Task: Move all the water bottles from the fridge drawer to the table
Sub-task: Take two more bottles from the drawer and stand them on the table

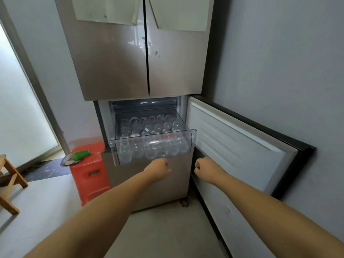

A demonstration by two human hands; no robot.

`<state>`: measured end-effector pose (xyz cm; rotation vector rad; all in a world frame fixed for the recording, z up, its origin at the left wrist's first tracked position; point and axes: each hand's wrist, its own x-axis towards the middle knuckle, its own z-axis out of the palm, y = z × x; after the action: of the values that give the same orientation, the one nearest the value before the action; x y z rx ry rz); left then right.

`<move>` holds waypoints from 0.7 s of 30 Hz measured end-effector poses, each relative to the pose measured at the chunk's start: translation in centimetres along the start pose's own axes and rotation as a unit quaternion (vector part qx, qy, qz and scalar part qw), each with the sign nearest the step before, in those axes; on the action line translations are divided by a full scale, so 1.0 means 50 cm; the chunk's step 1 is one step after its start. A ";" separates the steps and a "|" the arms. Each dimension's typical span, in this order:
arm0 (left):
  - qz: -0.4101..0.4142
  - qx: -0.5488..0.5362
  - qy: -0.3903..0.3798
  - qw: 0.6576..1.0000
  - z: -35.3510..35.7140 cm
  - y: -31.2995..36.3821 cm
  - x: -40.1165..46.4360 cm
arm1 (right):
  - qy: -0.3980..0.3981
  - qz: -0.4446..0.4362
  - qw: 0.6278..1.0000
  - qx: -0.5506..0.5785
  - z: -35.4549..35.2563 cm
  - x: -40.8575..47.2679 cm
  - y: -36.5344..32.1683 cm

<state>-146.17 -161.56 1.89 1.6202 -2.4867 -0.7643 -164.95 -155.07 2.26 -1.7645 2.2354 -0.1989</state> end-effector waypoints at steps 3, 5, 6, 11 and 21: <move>0.007 -0.012 -0.005 1.000 -0.019 -0.011 0.068 | 0.000 -0.010 1.000 0.011 0.011 0.085 -0.006; 0.007 -0.027 0.011 1.000 -0.038 -0.020 0.127 | 0.010 -0.024 0.999 0.021 0.006 0.155 -0.018; 0.005 -0.037 0.023 0.999 -0.049 -0.020 0.155 | 0.018 -0.030 0.999 0.028 0.002 0.189 -0.025; -0.016 -0.057 0.086 0.995 -0.123 -0.030 0.331 | 0.071 -0.083 0.994 0.031 -0.044 0.391 -0.073; -0.063 -0.044 0.059 0.995 -0.200 -0.040 0.654 | 0.020 -0.128 0.991 -0.026 -0.094 0.769 -0.043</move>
<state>-155.57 -194.46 3.17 1.7494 -2.2558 -0.7570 -172.47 -193.10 2.06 -2.0912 2.0501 -0.2320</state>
